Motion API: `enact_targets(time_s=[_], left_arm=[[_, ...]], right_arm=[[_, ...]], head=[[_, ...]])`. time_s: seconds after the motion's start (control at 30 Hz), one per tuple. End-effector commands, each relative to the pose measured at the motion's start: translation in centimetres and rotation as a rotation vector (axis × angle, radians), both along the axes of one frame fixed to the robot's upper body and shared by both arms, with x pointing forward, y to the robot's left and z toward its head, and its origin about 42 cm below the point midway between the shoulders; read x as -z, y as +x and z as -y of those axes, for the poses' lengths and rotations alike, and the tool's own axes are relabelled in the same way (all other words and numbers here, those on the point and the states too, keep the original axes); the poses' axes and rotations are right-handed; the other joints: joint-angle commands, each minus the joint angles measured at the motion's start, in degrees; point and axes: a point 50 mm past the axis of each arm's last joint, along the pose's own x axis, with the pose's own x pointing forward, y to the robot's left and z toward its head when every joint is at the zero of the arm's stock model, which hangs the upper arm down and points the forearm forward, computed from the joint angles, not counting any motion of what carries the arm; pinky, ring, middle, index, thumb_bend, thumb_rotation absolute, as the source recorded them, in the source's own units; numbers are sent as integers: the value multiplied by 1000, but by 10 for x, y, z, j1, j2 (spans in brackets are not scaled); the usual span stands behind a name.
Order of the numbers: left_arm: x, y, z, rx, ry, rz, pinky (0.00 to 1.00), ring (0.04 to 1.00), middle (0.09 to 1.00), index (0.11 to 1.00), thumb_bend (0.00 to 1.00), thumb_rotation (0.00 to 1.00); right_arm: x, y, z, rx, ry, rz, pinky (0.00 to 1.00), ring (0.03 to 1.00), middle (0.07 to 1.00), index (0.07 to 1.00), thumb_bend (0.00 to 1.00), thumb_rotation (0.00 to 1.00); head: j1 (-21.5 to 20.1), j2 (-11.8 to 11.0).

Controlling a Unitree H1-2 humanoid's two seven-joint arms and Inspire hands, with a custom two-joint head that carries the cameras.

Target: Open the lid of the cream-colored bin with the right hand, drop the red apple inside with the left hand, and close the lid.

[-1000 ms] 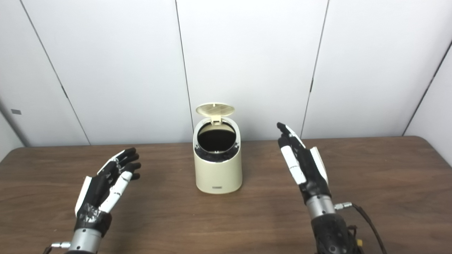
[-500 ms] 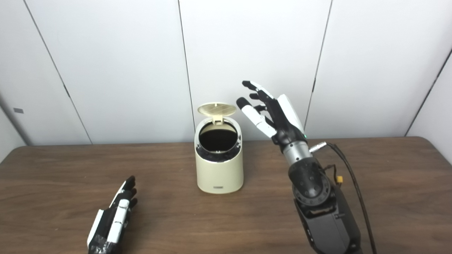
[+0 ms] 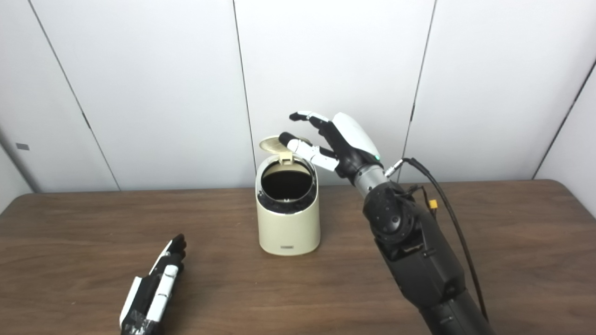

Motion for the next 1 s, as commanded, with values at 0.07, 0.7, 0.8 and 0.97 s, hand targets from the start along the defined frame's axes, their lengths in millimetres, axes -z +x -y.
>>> enact_targets(time_s=[0.07,0.7,0.8,0.97], left_arm=[[-20,7,1,-4,-8,85,973,953,948,958,584,829],[-27,6,2,-31,68,96,944,928,919,912,582,874],[-27,6,1,-30,64,97,941,929,919,911,567,869],[-29,5,2,-35,47,93,928,922,917,926,578,851]], right_arm=[[-33,-2,-3,-21,-83,142,825,958,938,764,487,971],[-26,-31,11,8,-229,198,872,972,904,693,479,932],[-23,-34,12,4,-236,204,882,969,900,694,480,933],[-14,-39,8,-9,-241,164,927,988,911,706,472,910]], head=[[0,2],[8,13],[8,15],[12,20]])
